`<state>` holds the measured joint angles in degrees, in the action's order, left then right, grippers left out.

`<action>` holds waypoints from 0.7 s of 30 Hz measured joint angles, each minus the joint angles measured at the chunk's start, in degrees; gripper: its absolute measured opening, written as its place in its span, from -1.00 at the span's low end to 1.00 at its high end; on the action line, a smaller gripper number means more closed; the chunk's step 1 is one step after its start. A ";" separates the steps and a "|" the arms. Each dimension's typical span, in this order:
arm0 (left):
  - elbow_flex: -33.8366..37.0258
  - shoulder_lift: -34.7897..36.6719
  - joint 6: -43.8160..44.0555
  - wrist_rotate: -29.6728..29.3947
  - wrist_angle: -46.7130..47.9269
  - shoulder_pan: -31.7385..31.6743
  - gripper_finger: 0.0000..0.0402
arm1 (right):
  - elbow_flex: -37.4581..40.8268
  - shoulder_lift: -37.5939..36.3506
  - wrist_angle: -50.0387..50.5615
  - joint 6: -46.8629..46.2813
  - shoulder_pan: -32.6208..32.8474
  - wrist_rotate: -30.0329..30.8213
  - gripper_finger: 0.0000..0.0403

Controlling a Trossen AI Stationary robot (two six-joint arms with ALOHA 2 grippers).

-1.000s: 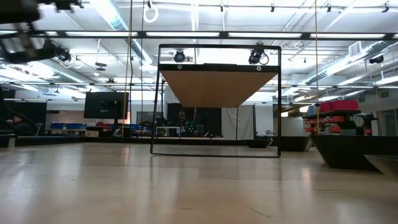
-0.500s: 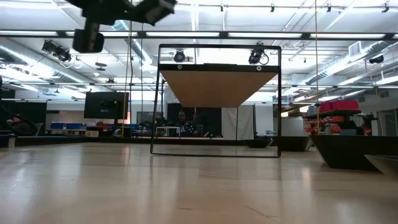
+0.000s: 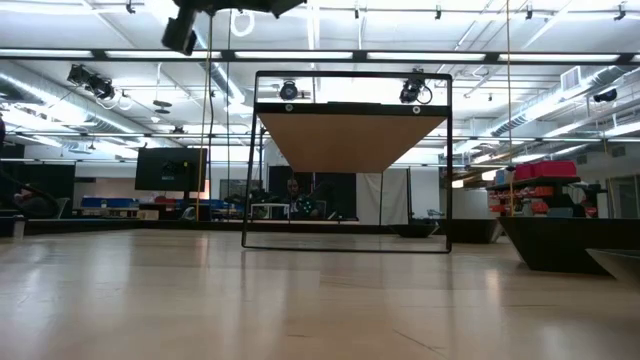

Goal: Pick & Place Mini shaped plates
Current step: Stack the square plate on top of the square plate on the shelf

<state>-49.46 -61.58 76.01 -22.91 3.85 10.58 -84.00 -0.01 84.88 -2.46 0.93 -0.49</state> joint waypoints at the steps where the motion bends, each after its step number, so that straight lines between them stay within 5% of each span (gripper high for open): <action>1: -0.96 -0.82 0.29 0.11 -0.13 -0.55 -0.98 | 0.01 0.00 0.00 0.00 0.00 0.01 -0.95; 21: -11.18 -17.38 6.14 12.54 -0.34 -9.55 -0.97 | 0.00 0.00 0.02 0.00 0.01 0.01 -0.95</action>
<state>-60.64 -78.96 82.15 -10.37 3.51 1.04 -84.01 -0.01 84.90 -2.46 0.94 -0.48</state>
